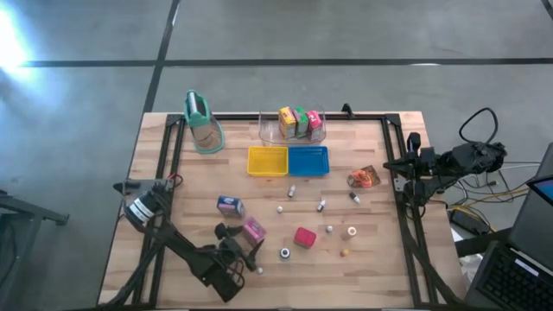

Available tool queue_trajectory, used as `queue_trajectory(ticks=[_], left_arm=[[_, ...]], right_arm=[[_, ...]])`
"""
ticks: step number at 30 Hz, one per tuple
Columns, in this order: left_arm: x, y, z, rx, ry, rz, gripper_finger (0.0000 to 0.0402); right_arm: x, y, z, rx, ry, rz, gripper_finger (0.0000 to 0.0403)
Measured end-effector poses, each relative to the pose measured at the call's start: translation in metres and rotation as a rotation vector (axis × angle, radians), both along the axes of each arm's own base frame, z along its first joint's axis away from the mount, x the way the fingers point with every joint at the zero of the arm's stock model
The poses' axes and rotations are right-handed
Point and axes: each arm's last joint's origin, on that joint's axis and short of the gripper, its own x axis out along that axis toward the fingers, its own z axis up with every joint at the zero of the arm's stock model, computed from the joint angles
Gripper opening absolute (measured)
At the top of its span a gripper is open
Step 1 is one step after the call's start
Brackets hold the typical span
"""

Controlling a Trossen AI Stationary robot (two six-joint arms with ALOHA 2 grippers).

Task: Pick & Place Kitchen Items
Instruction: Adjust the cereal boxes on the table

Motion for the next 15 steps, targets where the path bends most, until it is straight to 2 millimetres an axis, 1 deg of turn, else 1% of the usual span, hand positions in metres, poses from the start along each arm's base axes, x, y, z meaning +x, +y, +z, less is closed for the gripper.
queue_trajectory(ticks=[5, 8, 15], left_arm=[[0.003, 0.001, -0.015, -0.017, -0.013, 0.012, 0.0352], [0.003, 0.002, -0.02, -0.033, -0.039, 0.024, 0.0352], [0.003, 0.002, -0.023, -0.037, -0.045, 0.027, 0.0352]], right_arm=[[0.0, 0.0, 0.0, 0.0, 0.0, 0.0, 0.0008], [0.0, 0.0, 0.0, 0.0, 0.0, 0.0, 0.0008], [0.0, 0.0, 0.0, 0.0, 0.0, 0.0, 0.0008]])
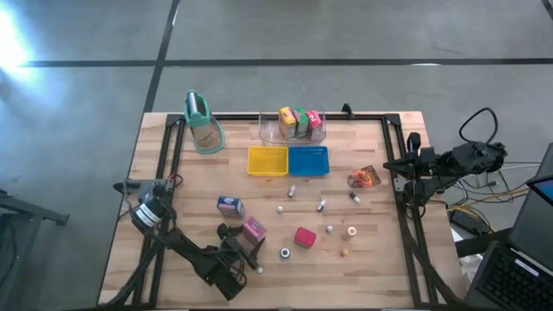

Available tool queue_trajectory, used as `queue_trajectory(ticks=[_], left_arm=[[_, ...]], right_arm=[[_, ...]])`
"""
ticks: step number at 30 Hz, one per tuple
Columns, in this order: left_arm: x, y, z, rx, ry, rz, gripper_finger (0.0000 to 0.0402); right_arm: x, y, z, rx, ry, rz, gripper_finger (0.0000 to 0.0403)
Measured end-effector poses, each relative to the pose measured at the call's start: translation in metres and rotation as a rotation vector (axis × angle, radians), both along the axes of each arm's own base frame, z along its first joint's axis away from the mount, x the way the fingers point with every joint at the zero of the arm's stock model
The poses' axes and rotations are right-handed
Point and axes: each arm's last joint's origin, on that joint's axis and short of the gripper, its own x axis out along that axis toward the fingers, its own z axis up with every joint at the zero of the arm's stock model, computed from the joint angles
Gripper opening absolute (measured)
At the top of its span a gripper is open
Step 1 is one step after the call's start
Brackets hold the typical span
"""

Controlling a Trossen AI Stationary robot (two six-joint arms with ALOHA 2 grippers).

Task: Pick & Place Kitchen Items
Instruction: Adjust the cereal boxes on the table

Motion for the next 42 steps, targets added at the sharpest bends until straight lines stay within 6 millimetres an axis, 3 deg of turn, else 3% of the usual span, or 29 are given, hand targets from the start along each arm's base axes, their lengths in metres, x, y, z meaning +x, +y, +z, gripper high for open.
queue_trajectory(ticks=[6, 13, 32, 42], left_arm=[[0.0, 0.0, -0.001, -0.009, 0.001, -0.001, 0.0358], [0.0, 0.0, -0.003, -0.037, 0.037, -0.014, 0.0397], [0.004, -0.012, 0.021, 0.084, 0.094, -0.051, 0.0399], [0.007, -0.008, 0.021, 0.055, 0.126, -0.056, 0.0399]], right_arm=[[0.0, 0.0, 0.0, 0.0, 0.0, 0.0, 0.0008], [0.0, 0.0, 0.0, 0.0, 0.001, 0.0, 0.0008], [0.0, 0.0, 0.0, 0.0, 0.0, 0.0, 0.0008], [0.0, 0.0, 0.0, 0.0, 0.0, 0.0, 0.0008]])
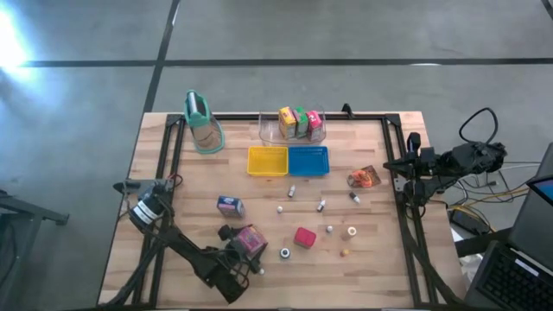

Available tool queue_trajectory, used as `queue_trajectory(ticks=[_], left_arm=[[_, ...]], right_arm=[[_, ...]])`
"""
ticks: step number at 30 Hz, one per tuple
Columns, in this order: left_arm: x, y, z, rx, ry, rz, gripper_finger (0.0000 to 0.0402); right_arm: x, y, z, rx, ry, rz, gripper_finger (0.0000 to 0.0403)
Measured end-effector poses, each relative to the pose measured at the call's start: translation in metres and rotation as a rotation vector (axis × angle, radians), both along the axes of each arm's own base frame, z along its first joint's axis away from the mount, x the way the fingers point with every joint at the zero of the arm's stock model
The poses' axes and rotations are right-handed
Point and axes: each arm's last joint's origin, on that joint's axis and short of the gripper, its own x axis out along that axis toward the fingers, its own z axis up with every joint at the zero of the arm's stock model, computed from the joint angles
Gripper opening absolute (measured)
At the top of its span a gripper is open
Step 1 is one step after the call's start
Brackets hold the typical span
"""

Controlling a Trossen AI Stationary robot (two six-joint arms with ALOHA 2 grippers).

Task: Pick & Place Kitchen Items
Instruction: Adjust the cereal boxes on the table

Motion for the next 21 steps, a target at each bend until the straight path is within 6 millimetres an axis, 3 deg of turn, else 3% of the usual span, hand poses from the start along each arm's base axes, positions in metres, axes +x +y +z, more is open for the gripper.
queue_trajectory(ticks=[21], left_arm=[[0.006, 0.0078, 0.0043, -0.034, 0.038, 0.009, 0.0399]], right_arm=[[0.0, 0.0, 0.0, 0.0, 0.0, 0.0, 0.0008]])
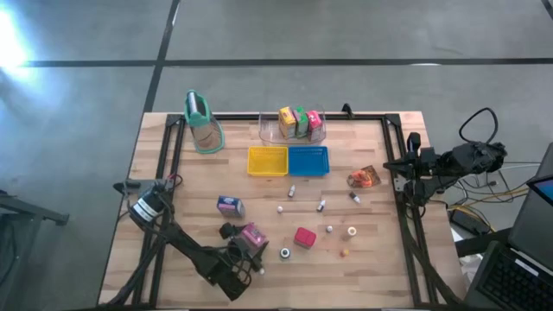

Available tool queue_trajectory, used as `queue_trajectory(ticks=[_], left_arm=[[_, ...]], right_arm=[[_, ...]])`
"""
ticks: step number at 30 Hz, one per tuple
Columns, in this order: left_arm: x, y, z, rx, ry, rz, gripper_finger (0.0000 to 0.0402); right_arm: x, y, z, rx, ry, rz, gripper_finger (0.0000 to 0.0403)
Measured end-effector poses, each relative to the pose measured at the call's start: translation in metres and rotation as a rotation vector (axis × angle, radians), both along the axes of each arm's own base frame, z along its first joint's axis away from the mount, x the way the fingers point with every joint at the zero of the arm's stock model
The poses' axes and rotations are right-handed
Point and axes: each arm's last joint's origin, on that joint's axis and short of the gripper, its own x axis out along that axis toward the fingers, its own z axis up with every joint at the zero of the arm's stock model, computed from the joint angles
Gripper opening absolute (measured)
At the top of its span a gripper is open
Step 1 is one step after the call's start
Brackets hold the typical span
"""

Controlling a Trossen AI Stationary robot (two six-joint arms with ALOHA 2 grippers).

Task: Pick & Place Kitchen Items
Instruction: Adjust the cereal boxes on the table

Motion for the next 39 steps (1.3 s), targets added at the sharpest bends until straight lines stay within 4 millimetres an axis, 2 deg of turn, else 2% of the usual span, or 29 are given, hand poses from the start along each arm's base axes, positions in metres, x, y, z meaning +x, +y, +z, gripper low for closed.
queue_trajectory(ticks=[9, 39], left_arm=[[-0.0001, 0.0005, 0.0055, -0.003, -0.006, 0.001, 0.0399], [0.0072, 0.0081, 0.0058, -0.058, 0.036, 0.012, 0.04]], right_arm=[[0.0, 0.0, -0.0001, 0.0, 0.0, 0.0, 0.0008], [0.0001, 0.0, -0.0001, 0.0, 0.0, 0.0, 0.0008]])
